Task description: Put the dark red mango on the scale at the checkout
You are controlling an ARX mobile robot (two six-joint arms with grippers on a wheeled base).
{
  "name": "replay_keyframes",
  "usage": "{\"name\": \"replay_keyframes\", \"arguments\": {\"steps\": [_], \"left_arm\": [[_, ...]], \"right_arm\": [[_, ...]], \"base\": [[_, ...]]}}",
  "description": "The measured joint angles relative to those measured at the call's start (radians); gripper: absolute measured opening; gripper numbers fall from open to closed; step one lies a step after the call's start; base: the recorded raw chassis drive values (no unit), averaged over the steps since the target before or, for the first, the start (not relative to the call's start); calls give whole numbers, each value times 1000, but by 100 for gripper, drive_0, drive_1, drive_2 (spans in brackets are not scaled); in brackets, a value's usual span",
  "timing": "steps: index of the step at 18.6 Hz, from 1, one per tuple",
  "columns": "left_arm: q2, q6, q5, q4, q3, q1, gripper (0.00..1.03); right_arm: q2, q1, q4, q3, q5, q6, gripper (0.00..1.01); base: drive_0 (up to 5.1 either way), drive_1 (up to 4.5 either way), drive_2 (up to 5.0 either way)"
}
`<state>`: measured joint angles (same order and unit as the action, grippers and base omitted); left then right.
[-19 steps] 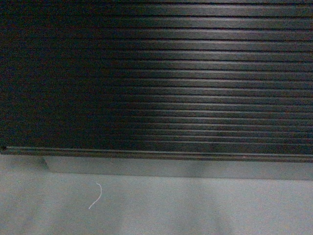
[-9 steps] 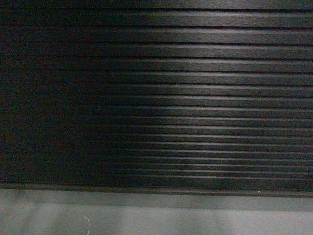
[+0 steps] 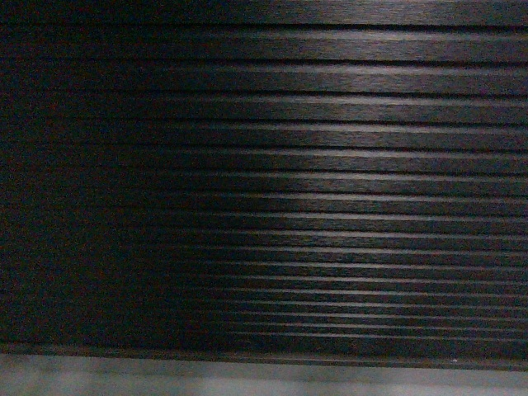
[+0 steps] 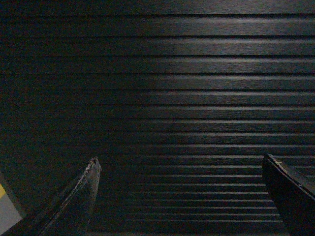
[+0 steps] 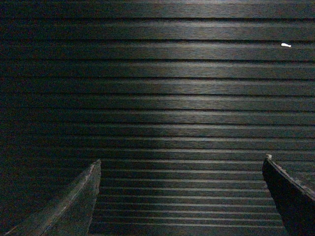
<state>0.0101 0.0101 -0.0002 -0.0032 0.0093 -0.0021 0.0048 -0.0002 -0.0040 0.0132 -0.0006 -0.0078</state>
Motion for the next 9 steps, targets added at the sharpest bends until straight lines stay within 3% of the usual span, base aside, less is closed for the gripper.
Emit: {"name": "replay_keyframes", "arguments": {"steps": [9], "left_arm": [[0, 0, 0, -2, 0, 0, 98]], "right_arm": [[0, 0, -3, 0, 0, 0, 98]], "base": [[0, 0, 0]]}}
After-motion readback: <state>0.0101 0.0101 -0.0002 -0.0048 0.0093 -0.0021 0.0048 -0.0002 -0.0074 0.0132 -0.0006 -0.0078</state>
